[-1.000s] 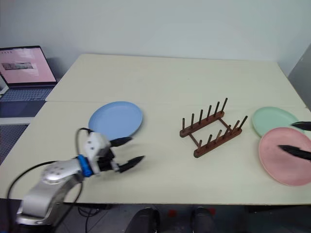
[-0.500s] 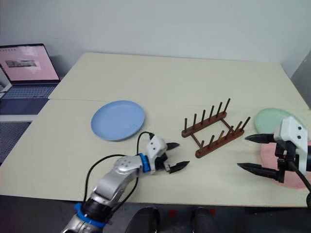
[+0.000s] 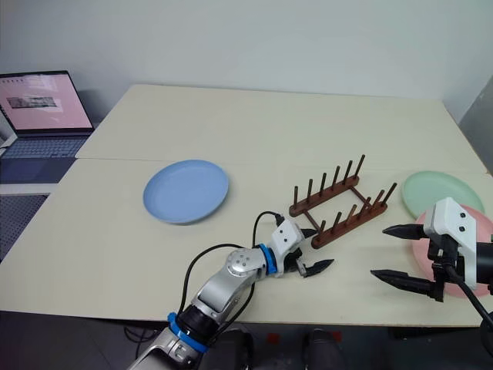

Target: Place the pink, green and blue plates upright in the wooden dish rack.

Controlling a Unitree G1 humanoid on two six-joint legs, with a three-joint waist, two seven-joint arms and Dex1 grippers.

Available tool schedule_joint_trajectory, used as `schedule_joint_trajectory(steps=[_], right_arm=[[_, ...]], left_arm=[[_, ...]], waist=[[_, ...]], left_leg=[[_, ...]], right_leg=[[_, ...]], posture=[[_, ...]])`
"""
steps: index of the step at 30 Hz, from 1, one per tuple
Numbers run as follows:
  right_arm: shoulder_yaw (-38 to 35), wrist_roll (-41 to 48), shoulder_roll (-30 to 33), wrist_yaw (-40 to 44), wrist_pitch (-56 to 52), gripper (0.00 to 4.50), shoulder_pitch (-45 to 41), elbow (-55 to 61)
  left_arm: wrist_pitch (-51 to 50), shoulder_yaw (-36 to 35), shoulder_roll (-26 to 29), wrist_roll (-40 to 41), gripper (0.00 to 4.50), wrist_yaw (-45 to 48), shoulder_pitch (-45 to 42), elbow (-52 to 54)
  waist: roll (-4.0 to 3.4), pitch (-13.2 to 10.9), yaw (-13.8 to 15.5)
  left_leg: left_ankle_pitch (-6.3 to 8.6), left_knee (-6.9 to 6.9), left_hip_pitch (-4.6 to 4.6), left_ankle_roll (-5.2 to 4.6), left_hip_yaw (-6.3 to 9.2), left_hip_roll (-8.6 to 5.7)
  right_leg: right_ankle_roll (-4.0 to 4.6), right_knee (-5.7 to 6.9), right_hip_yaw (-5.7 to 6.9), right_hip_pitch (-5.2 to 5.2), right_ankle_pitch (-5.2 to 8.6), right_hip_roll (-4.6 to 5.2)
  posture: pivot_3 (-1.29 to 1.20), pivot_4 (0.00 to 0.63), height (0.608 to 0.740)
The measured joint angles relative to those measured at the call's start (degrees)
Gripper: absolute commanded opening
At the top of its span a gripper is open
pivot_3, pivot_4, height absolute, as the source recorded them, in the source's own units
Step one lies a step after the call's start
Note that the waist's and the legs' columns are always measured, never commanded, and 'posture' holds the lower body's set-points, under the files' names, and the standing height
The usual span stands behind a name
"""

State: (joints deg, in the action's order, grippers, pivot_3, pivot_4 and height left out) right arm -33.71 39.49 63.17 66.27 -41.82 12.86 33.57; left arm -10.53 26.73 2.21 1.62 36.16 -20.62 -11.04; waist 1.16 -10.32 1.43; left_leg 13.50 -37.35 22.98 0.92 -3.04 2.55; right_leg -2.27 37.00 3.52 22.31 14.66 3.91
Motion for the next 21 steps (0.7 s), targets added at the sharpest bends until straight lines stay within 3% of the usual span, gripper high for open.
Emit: schedule_joint_trajectory(steps=[8,15,21], right_arm=[[-0.52,-0.04,-0.73,-0.12,0.01,4.50,0.22,0.04],[-0.86,-0.41,-1.54,-0.45,0.21,4.50,1.16,0.05],[-1.62,-1.12,-2.57,-0.42,1.01,4.50,2.84,0.07]], left_arm=[[1.43,-0.33,-0.53,-0.46,1.22,-1.05,-0.54,-1.64],[4.15,-1.30,0.84,-0.96,1.08,-1.20,-2.16,-4.26],[9.19,-3.23,9.95,0.85,1.08,8.54,-4.41,-4.68]], waist=[[0.00,0.00,0.01],[0.01,-0.01,-0.18],[-0.02,0.01,-0.37]], left_leg=[[0.00,-0.12,0.01,0.00,0.18,0.00],[0.02,-0.40,0.08,-0.03,0.38,0.03],[0.02,-0.41,0.07,-0.03,0.67,0.19]], right_leg=[[-0.01,0.02,0.08,-0.06,-0.01,0.00],[-0.07,0.06,0.07,-0.06,-0.11,0.00],[0.15,0.06,0.12,-0.04,-0.17,-0.34]], posture=[[0.00,0.150,0.740],[0.00,0.150,0.740],[0.00,0.150,0.740]])
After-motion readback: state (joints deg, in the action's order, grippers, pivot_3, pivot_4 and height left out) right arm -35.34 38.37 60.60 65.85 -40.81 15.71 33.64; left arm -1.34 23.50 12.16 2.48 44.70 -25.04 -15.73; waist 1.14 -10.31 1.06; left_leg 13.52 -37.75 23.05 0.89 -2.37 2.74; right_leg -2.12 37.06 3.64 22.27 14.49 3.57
